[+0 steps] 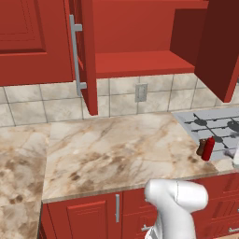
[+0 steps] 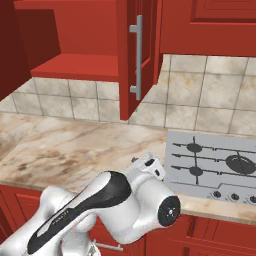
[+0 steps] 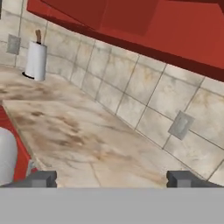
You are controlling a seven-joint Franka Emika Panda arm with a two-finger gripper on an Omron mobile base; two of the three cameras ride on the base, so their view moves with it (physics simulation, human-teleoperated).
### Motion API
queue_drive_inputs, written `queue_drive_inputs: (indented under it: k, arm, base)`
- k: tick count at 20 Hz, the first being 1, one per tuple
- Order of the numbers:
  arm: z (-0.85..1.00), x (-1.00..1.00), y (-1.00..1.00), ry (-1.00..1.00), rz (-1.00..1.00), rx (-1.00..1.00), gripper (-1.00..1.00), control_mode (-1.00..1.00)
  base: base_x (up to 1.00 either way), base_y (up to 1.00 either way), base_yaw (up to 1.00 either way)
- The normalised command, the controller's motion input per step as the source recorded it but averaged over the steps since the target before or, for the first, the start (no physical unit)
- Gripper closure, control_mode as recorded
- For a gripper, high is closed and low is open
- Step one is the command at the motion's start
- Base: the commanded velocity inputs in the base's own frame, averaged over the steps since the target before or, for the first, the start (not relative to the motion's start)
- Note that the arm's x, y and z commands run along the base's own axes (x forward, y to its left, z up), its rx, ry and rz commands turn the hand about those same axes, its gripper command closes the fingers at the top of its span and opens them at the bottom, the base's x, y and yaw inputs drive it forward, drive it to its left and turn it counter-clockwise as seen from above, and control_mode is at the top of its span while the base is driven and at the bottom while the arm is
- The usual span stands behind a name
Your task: Take 2 condiments from the cabinet and move them on the counter near the stove.Make sure the condiments are lined up with each other, next to each other.
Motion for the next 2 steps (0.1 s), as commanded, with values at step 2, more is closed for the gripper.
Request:
queue_drive_inputs:
  k: [2]
  arm:
    - [0.31,-0.14,0.57,0.15,-0.12,-0.07,-1.0,-1.0]
  base:
    - [0.0,0.0,0.0]
